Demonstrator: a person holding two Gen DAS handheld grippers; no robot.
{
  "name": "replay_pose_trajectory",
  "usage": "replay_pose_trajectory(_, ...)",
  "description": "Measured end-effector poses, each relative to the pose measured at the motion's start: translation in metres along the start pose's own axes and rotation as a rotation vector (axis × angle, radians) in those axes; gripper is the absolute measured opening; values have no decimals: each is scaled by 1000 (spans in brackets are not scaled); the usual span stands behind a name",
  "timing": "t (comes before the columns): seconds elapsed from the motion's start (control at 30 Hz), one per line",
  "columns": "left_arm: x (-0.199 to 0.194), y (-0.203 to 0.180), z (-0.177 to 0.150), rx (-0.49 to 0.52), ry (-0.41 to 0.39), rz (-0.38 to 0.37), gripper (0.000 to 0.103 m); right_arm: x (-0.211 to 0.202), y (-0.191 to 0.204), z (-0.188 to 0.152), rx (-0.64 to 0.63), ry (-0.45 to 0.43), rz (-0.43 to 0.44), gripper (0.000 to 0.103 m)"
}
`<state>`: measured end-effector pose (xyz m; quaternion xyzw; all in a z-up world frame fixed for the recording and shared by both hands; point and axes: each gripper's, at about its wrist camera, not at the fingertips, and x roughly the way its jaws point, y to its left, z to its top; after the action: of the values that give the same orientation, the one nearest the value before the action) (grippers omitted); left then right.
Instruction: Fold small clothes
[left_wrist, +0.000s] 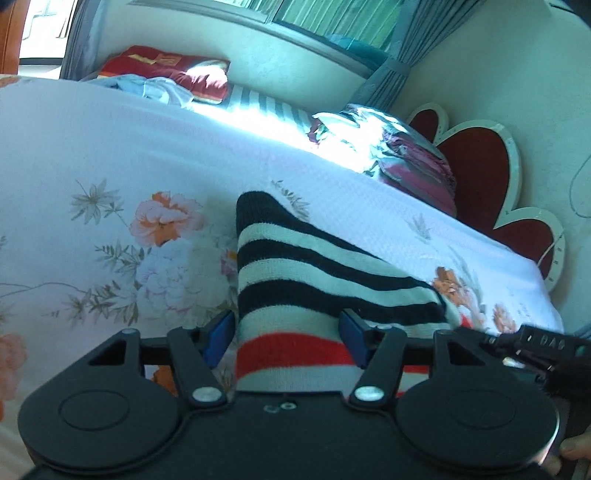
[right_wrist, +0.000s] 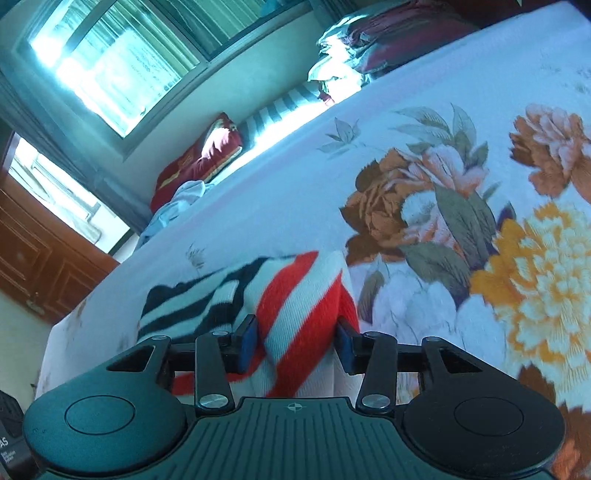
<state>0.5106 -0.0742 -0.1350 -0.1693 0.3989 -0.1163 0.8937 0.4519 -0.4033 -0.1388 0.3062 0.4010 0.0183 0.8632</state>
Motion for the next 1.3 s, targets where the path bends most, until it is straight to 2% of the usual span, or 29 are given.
replay_pose_trajectory(0.1,9,0,-1,2,-1,26,60,9,18,0,-148,-20,-77,30)
replay_pose_trajectory(0.23,13,-2,-6,23,-24,51,61,18,28,-16,-336,-75,-233,23)
replay_pose_trajectory(0.3,14,0,-9,15,-31,45,62,21,16,-23,-300,-80,-217,23)
replay_pose_trajectory(0.37,13,0,-9,18,-31,45,62,20,18,-23,-319,-73,-223,23)
replay_pose_trajectory(0.43,10,-5,-6,49,-36,59,61,17,17,-19,-305,-72,-212,24)
replay_pose_trajectory(0.53,8,-10,3,62,-49,57,58,5,18,-7,-244,-117,-171,24)
replay_pose_trajectory(0.6,12,-11,10,52,-39,60,58,5,29,-1,-279,-132,-162,24)
replay_pose_trajectory(0.7,24,-10,15,43,-7,76,58,21,39,0,-346,-107,-189,24)
replay_pose_trajectory(0.8,30,-8,14,39,8,83,63,41,34,-5,-388,-63,-238,24)
replay_pose_trajectory(0.87,30,-9,11,50,4,88,63,45,34,-9,-423,-80,-267,24)
replay_pose_trajectory(0.9,30,-9,11,56,3,91,63,47,34,-10,-438,-82,-283,25)
replay_pose_trajectory(0.93,30,-9,11,57,3,92,63,48,34,-10,-439,-81,-294,35)
replay_pose_trajectory(0.97,30,-10,11,55,4,92,63,50,28,-9,-409,-64,-294,37)
replay_pose_trajectory(1.07,24,-12,11,66,0,101,63,39,13,-2,-310,-59,-237,40)
replay_pose_trajectory(1.17,12,-14,8,71,-12,97,60,18,20,-6,-356,-96,-240,40)
replay_pose_trajectory(1.3,-13,-16,0,95,-32,79,60,-15,24,-15,-310,-129,-175,40)
